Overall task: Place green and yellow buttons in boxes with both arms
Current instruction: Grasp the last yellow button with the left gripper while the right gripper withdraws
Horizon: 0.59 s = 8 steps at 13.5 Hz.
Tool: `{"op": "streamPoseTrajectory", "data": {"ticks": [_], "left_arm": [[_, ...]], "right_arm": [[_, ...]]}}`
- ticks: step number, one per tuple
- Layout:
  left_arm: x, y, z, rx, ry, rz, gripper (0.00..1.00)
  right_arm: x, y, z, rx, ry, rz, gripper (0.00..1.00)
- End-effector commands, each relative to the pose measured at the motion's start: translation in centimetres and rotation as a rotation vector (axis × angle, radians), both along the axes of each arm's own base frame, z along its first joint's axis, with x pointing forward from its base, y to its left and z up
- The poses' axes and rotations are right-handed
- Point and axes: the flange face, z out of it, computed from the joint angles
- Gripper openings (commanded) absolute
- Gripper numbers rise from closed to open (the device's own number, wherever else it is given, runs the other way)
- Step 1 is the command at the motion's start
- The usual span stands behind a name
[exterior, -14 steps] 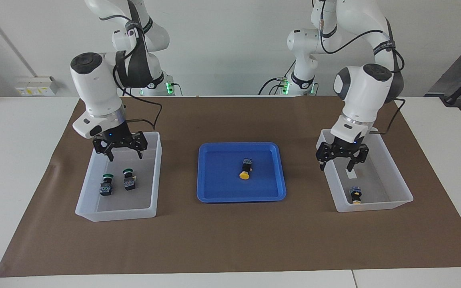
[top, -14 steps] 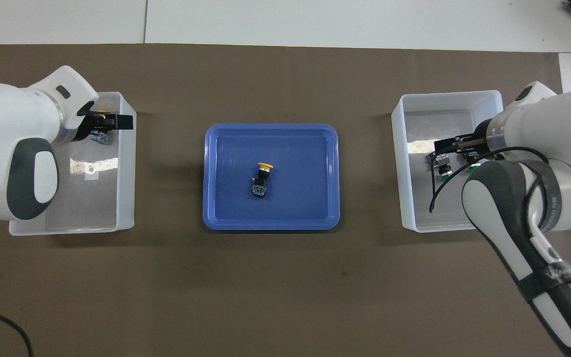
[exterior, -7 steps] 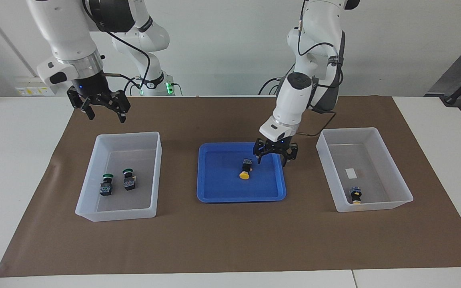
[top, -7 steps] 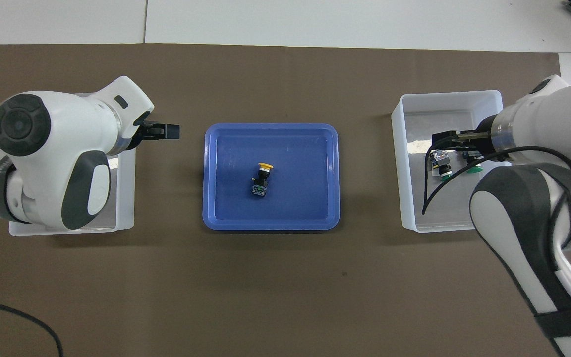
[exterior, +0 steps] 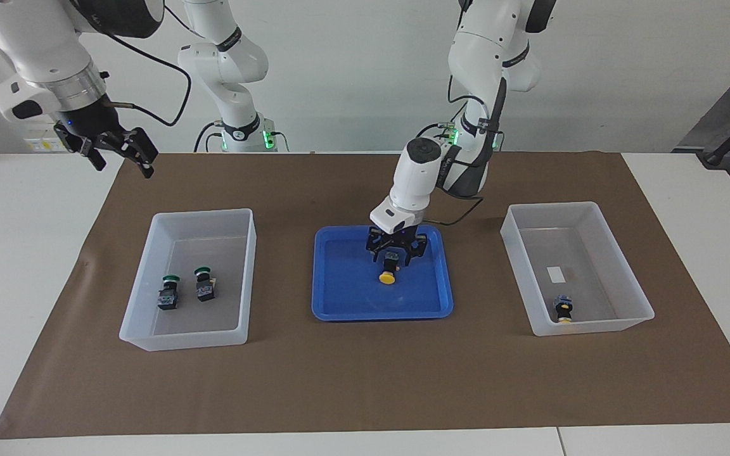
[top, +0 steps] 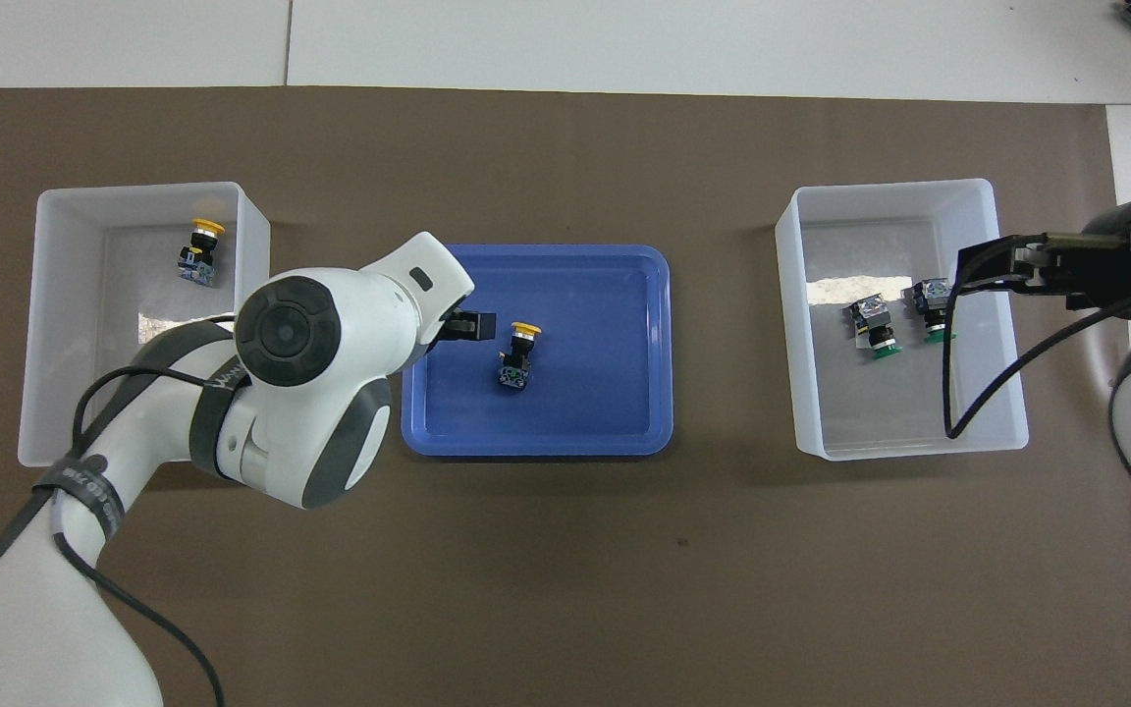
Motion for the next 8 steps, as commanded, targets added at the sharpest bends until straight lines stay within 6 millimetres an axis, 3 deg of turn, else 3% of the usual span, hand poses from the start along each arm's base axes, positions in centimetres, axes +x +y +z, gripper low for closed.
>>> {"op": "streamPoseTrajectory", "data": {"ticks": [1, 2, 5, 8], "left_arm": [[0.3, -0.1, 0.8, -0.015, -0.03, 0.029, 0.07], [0.7, 0.1, 0.8, -0.017, -0.033, 0.037, 0.0], [2.6, 1.5, 2.9, -0.031, -0.062, 0.07, 0.0], [5.6, 7.0, 7.5, -0.052, -0.112, 0.155, 0.0]], "right_arm": [[-0.5, 0.2, 1.4, 0.019, -0.017, -0.005, 1.0], [-0.6, 0.5, 1.7, 0.022, -0.01, -0.035, 1.0], [-1.1, 1.5, 2.7, 0.012, -0.011, -0.023, 1.0], [-1.2, 2.0, 2.8, 0.004, -0.01, 0.015, 1.0]]}}
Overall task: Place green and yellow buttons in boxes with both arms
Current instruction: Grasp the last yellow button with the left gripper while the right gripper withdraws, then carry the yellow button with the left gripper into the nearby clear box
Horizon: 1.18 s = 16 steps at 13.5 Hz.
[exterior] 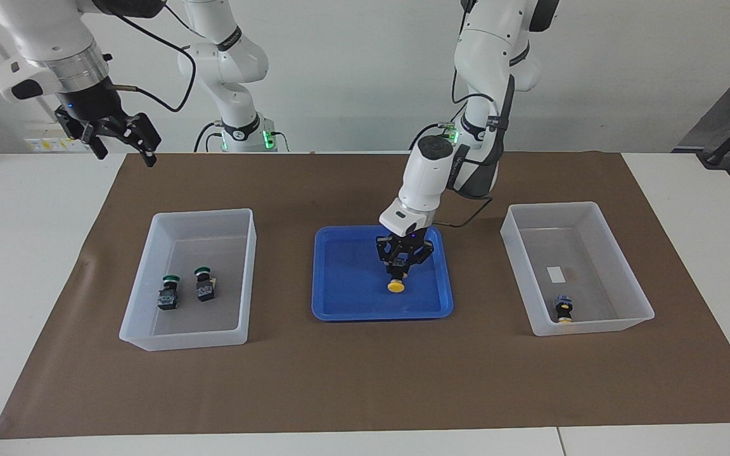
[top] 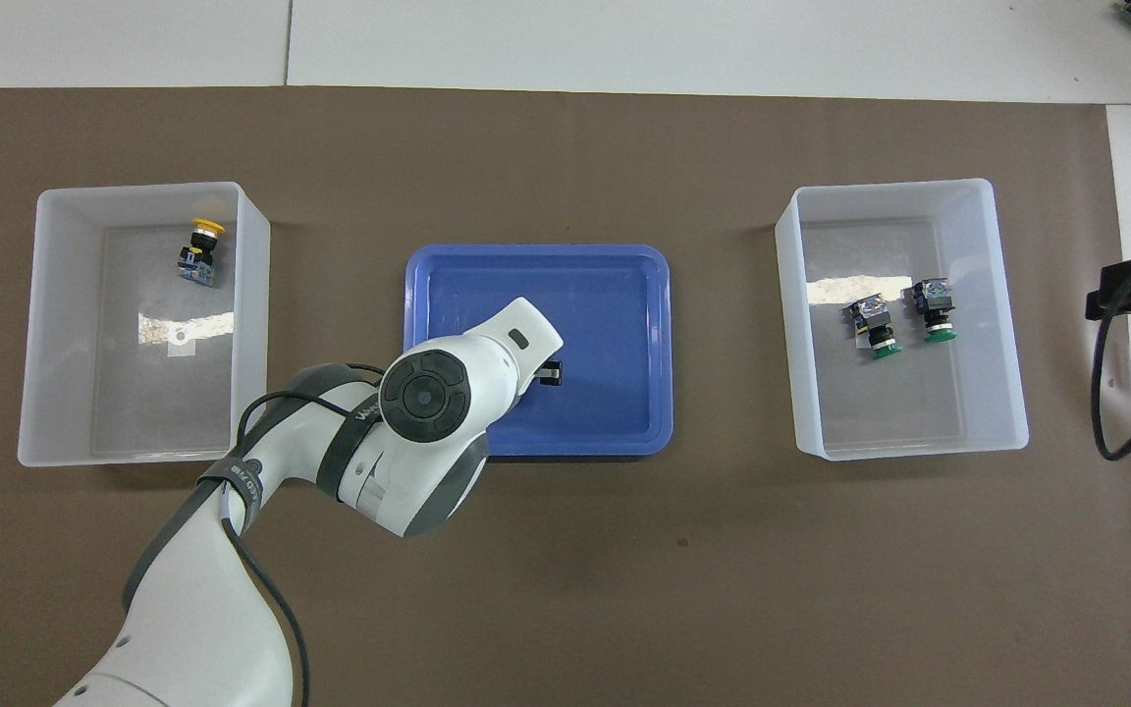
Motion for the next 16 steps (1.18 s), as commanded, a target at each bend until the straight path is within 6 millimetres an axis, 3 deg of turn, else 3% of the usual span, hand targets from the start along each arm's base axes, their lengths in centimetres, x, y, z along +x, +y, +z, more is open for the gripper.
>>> {"op": "streamPoseTrajectory", "data": {"ticks": [1, 3, 5, 12, 16], "left_arm": [[1.9, 5.4, 4.8, -0.004, -0.041, 0.072, 0.0], [3.0, 8.6, 6.7, -0.005, -0.063, 0.108, 0.0], [4.5, 13.0, 8.2, -0.001, -0.085, 0.164, 0.0], [7.7, 29.6, 8.1, 0.147, -0.13, 0.071, 0.0], [7.7, 36.1, 6.8, 0.203, -0.116, 0.035, 0.0]], "right_arm": [[-0.5, 0.7, 0.6, 0.003, 0.007, 0.021, 1.0], [-0.6, 1.1, 0.4, 0.005, 0.01, 0.029, 1.0], [-0.8, 1.4, 0.3, 0.005, 0.013, 0.032, 1.0], [-1.0, 1.9, 0.2, -0.001, 0.019, 0.056, 1.0], [-1.2, 1.8, 0.1, 0.0, 0.022, 0.053, 1.0]]}}
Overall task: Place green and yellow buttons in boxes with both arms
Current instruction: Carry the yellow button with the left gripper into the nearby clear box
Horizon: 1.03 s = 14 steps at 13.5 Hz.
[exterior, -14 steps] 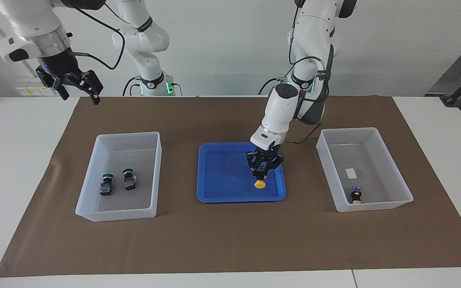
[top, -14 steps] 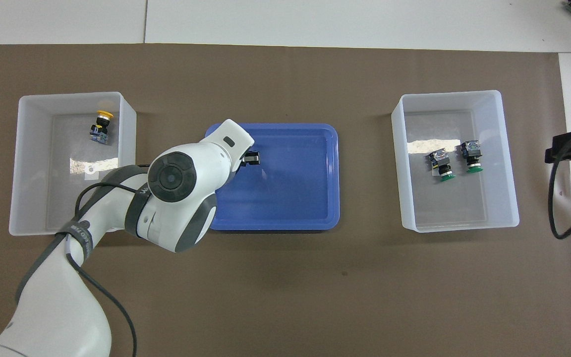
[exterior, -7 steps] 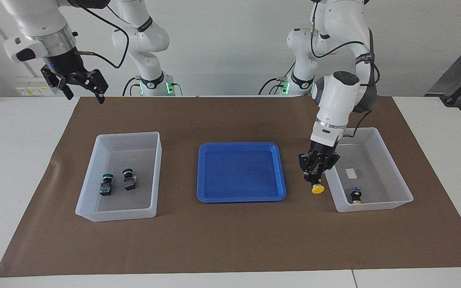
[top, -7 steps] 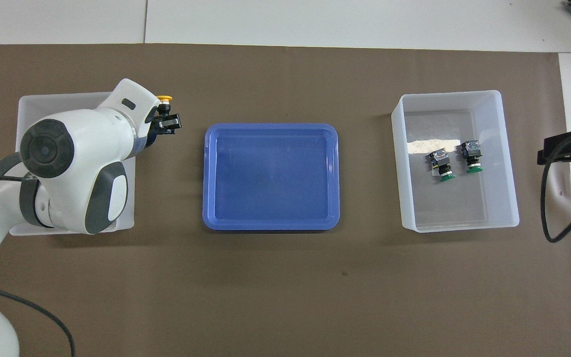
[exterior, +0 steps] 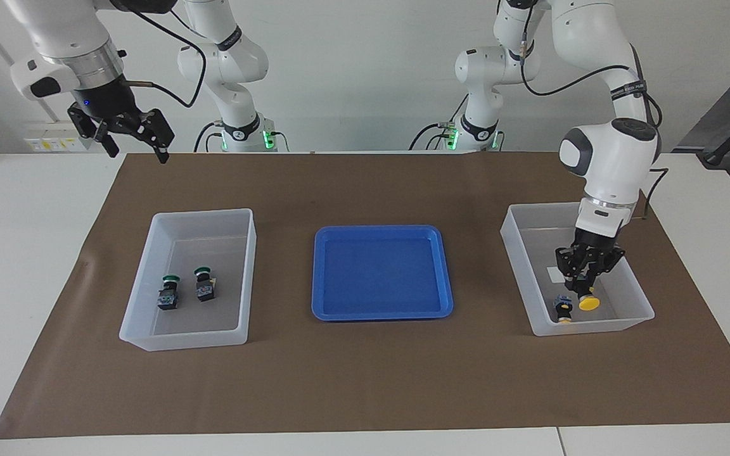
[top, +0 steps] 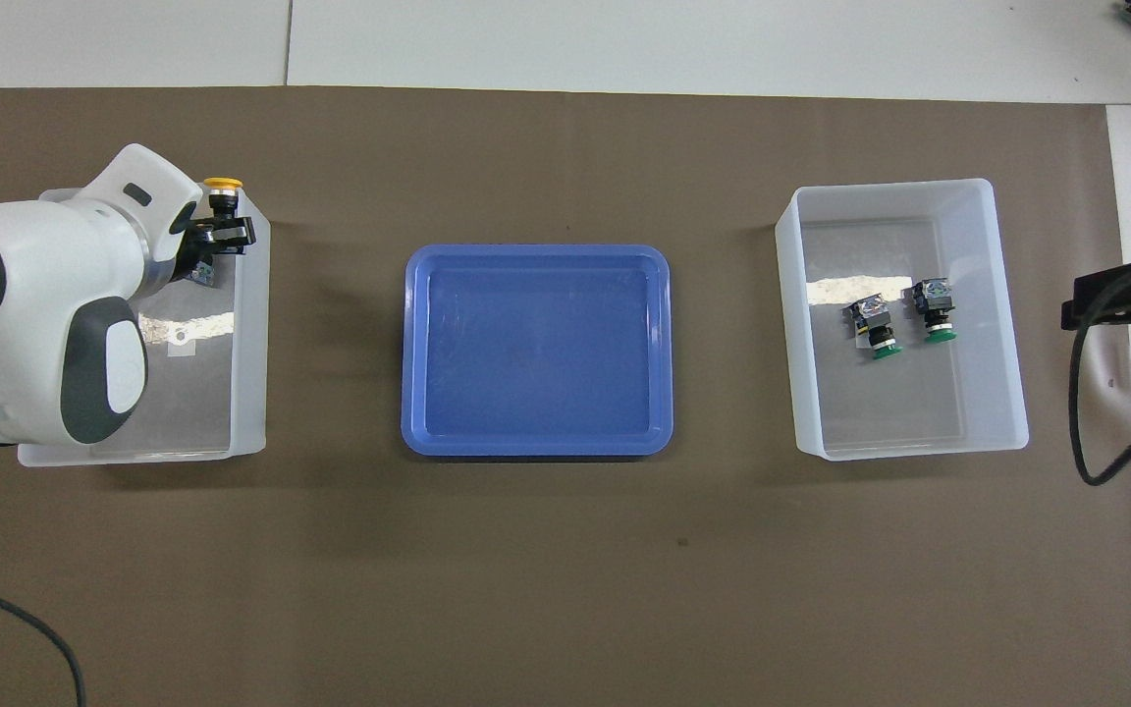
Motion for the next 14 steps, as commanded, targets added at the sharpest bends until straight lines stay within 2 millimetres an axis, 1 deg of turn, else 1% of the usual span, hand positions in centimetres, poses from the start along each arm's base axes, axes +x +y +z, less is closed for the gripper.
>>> {"op": "streamPoseTrajectory", "data": {"ticks": [1, 3, 5, 6, 7, 8, 9, 10, 12, 14], "left_arm": [[-0.4, 3.0, -1.6, 0.047, 0.026, -0.044, 0.0], [0.0, 4.4, -3.8, 0.068, 0.03, -0.079, 0.0], [0.4, 4.6, -6.5, 0.067, 0.039, -0.08, 0.0], [0.6, 4.4, -7.7, 0.066, 0.039, -0.081, 0.02], [0.8, 4.3, -8.6, 0.064, 0.039, -0.083, 0.13], [1.0, 4.0, -9.0, 0.065, 0.039, -0.089, 0.37], [1.1, 3.9, -9.2, 0.065, 0.037, -0.09, 0.73], [1.1, 4.0, -9.1, 0.066, 0.036, -0.089, 1.0], [1.8, 3.8, -7.8, 0.067, 0.017, -0.091, 1.0], [1.8, 3.2, -5.8, 0.07, -0.001, -0.098, 1.0]], "right_arm": [[-0.7, 0.2, -0.1, -0.001, 0.001, 0.018, 1.0], [-0.7, 0.2, 0.0, -0.001, -0.007, 0.021, 1.0], [-0.6, 0.3, 0.0, -0.001, -0.009, 0.023, 1.0], [-0.6, 0.6, 0.0, -0.002, -0.01, 0.026, 1.0], [-0.5, 0.7, 0.1, -0.002, -0.019, 0.029, 1.0], [-0.4, 0.9, 0.1, -0.004, -0.022, 0.034, 1.0], [-0.4, 0.9, 0.1, -0.004, -0.022, 0.037, 1.0], [-0.4, 0.7, 0.1, -0.004, -0.022, 0.051, 1.0], [-0.4, 0.2, 0.2, -0.004, -0.022, 0.077, 1.0], [-0.4, -0.1, 0.2, -0.002, -0.024, 0.071, 1.0]]}}
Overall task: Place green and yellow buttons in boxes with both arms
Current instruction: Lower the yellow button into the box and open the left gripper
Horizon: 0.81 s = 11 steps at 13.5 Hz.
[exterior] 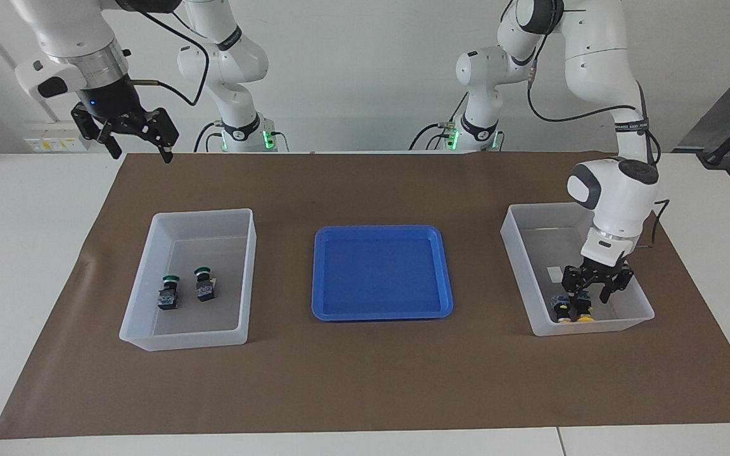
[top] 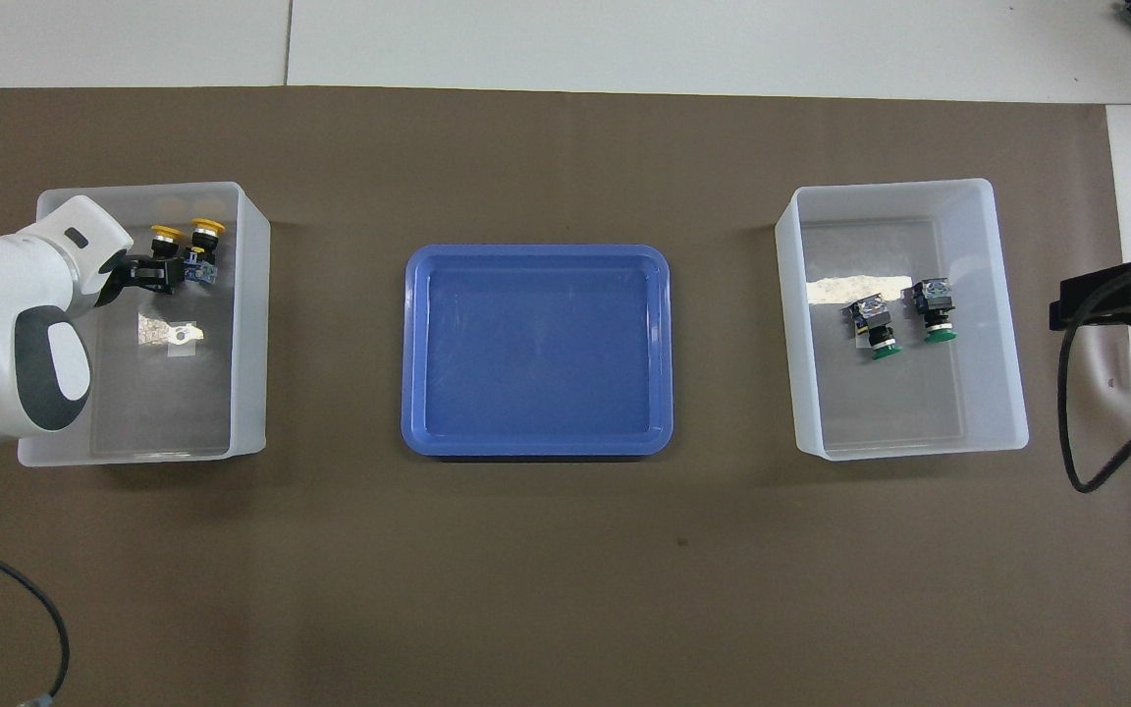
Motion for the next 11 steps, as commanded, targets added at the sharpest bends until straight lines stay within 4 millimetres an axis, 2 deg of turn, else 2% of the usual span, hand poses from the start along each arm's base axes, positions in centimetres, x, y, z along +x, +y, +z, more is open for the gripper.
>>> {"op": "streamPoseTrajectory", "data": {"ticks": [1, 5, 7, 8, 11], "left_arm": [[-0.4, -0.6, 3.9, 0.019, -0.008, -0.022, 1.0], [-3.3, -1.5, 10.1, 0.012, 0.126, -0.031, 1.0], [-4.7, -3.9, 13.3, 0.012, 0.142, -0.057, 1.0], [-5.8, -4.3, 14.9, 0.01, 0.16, -0.055, 1.0], [-9.2, -7.5, 19.7, -0.006, 0.208, -0.025, 1.0]], "right_arm": [[-0.5, -0.6, 0.1, 0.0, -0.013, 0.012, 1.0], [0.1, -2.5, -0.5, 0.014, 0.004, -0.037, 1.0], [0.0, -2.6, -0.9, 0.015, 0.007, -0.041, 1.0], [-0.1, -2.6, -0.9, 0.015, 0.009, -0.041, 1.0], [-0.6, -2.8, -0.4, 0.016, 0.009, -0.04, 1.0]]}}
